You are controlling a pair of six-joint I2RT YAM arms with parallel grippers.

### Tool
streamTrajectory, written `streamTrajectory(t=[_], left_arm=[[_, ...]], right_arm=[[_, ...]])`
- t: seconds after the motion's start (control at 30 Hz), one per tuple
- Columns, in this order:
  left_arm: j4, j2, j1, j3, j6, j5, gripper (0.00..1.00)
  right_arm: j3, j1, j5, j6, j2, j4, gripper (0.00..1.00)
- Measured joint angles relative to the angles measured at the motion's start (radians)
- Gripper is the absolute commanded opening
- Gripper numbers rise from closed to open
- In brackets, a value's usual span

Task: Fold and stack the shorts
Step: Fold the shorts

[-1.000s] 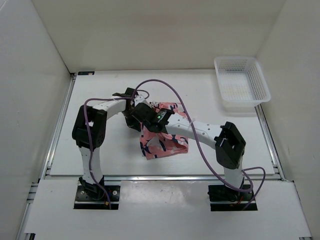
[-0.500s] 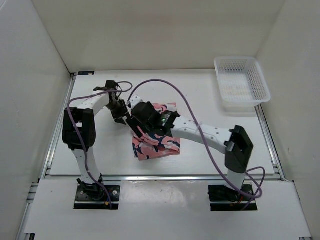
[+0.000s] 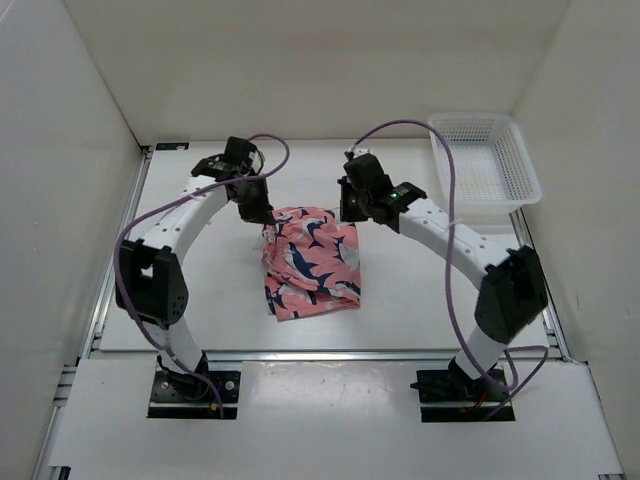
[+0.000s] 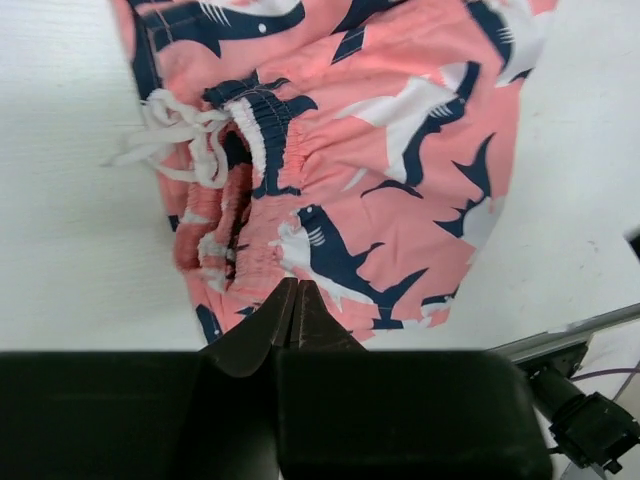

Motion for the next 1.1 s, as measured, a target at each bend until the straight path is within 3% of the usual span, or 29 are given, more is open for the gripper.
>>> streamTrajectory(t=[0.23, 0.53, 0.57, 0.63, 0.67, 0.7, 0.8, 0.87, 1.1], left_arm=[[0.032, 0.245, -0.018, 0.015, -0.002, 0.012, 0.1], [-0.002, 0.455, -0.011, 0.14, 0.017, 0.002, 0.1], [-0.001, 0.466, -0.011, 0.162, 0.019, -0.003, 0.1], [-0.009, 0.483, -0.011, 0.205, 0.026, -0.013, 0.1], [-0.017, 0.485, -0.011, 0.225, 0.029, -0.023, 0.1], [-0.032, 0.486, -0.011, 0.245, 0.033, -0.032, 0.12], [-0.071, 0.478, -0.011, 0.311, 0.049, -0.063, 0.27], [-0.096, 0.453, -0.011, 0.338, 0.055, -0.085, 0.34], [-0.173, 0.142, -0.002, 0.322, 0.088, -0.157, 0.83]], right_arm=[[0.054, -0.079, -0.102, 0.063, 0.306, -0.021, 0.01], [0.17, -0.098, -0.07, 0.148, 0.52, -0.046, 0.05], [0.181, -0.101, -0.064, 0.154, 0.523, -0.055, 0.09], [0.194, -0.105, -0.038, 0.164, 0.522, -0.068, 0.35], [0.2, -0.106, -0.02, 0.162, 0.518, -0.071, 0.5], [0.2, -0.106, -0.004, 0.163, 0.508, -0.075, 0.76], [0.199, -0.107, 0.046, 0.141, 0.437, -0.111, 1.0], [0.2, -0.11, 0.096, 0.119, 0.344, -0.137, 1.0], [0.19, -0.176, 0.241, 0.089, -0.099, -0.224, 1.0]])
